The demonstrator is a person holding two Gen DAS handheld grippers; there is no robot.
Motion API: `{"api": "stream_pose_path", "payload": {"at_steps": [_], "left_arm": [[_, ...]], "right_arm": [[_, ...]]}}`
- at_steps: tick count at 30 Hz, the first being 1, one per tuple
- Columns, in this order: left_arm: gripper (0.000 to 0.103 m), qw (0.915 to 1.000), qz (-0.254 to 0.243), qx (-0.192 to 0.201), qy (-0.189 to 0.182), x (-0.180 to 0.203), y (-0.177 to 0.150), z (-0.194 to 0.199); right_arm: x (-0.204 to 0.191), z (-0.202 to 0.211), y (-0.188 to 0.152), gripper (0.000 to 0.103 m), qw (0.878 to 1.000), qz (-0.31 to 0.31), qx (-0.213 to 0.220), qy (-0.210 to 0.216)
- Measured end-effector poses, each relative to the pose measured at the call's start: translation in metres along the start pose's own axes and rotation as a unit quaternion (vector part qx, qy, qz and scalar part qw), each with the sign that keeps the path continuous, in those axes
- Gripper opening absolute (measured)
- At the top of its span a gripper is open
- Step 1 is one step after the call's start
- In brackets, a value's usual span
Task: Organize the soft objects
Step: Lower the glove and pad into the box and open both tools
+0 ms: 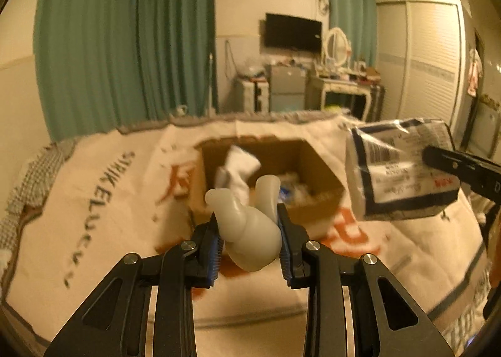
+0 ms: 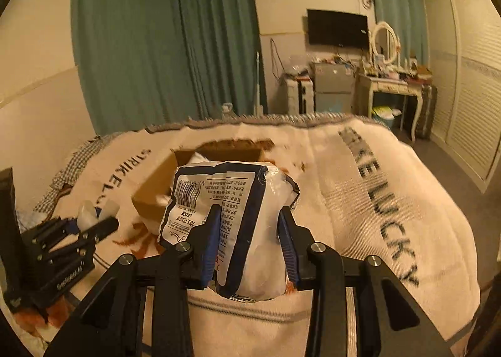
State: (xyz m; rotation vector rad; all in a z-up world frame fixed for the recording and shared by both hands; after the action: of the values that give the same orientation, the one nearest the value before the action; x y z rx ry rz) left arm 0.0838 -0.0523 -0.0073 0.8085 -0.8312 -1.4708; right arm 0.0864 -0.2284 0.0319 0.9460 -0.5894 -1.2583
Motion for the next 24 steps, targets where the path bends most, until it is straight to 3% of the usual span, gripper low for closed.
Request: {"api": "stream_pose_path", "payload": {"at_steps": [11,24], "left_arm": [[0.030,0.9999,0.005,0.007,0.015,-0.024,0.045,-0.059],[0.030,0.9993,-0.018,-0.031,0.005,-0.016,0.044,-0.160]], "right_arm": [[-0.012,-0.062,0.067,0.035,0.999,0.021,0.016,0.024],[-0.012,-0.205,0.073,0.035,0.998,-0.008,-0.038,0.054]]}}
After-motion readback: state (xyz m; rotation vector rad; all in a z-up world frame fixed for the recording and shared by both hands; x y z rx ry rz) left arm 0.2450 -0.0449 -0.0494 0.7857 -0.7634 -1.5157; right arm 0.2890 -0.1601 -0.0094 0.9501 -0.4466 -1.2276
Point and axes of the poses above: each gripper's, at about its wrist camera, not at the fingertips, and z roughly against the way its jaws point, x to its right, y to its top, the point moved 2 cm from there along -z, roughly the way its jaws point, and after that the axes turned 1 degree about y, right-handed, at the moved point
